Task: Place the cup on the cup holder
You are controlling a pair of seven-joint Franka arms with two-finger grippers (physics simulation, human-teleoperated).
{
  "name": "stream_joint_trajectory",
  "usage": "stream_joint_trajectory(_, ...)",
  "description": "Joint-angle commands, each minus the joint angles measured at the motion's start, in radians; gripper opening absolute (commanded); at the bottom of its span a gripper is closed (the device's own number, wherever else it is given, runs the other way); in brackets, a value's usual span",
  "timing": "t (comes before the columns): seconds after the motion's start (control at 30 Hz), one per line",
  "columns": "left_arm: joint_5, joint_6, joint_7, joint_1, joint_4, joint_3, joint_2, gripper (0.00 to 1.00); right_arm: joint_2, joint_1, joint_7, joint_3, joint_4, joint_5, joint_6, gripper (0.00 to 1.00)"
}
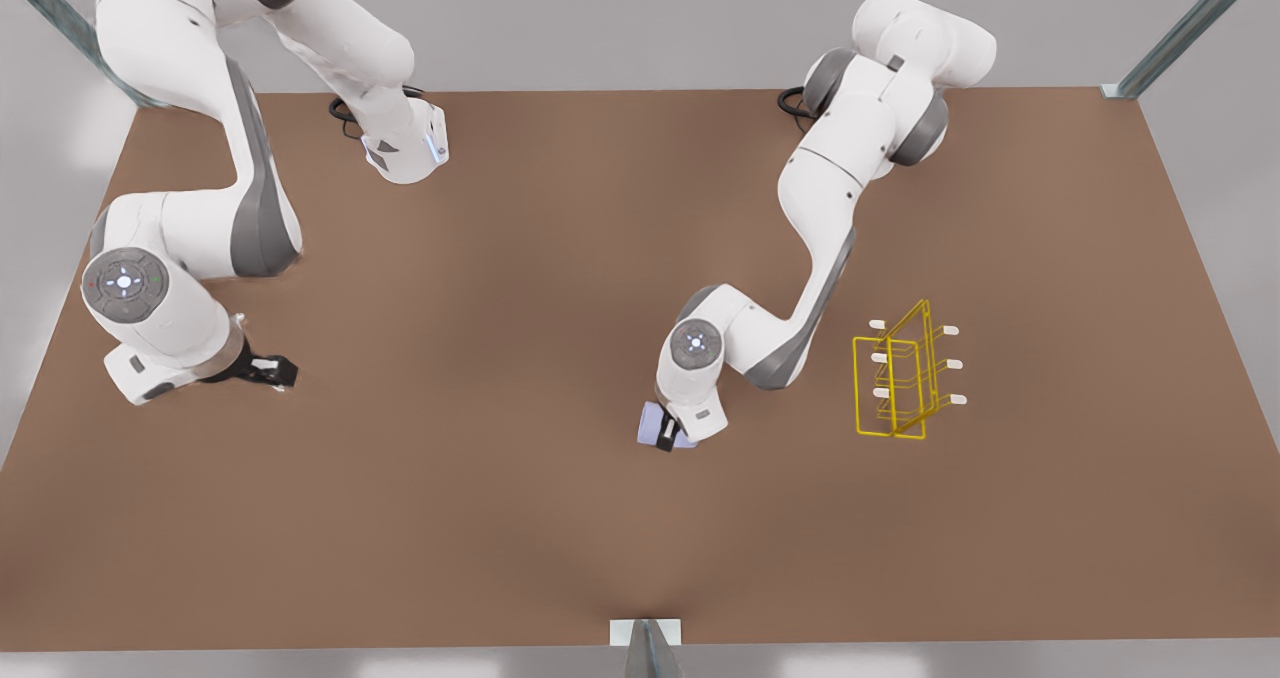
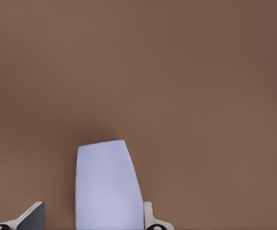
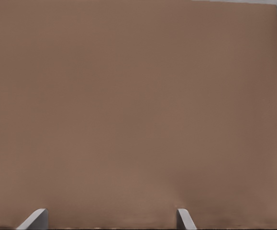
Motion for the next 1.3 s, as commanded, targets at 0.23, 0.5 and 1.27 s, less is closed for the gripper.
stream_joint_trajectory(0.23,0.002,0.073,0.011,0.001,0.003,0.013,0.024,1.0,-0.176,0.279,-0.375,-0.375,0.013,0.316,-0.217,1.0)
stream_joint_trajectory(0.5,0.015,0.058,-0.089,-0.013,-0.02,0.017,0.021,1.0,-0.187,0.218,-0.362,-0.28,0.012,0.293,-0.111,1.0)
stream_joint_trajectory(1.27,0.011,0.072,-0.104,-0.011,-0.02,0.016,0.075,1.0,-0.177,0.192,-0.359,-0.278,-0.036,0.296,-0.059,1.0)
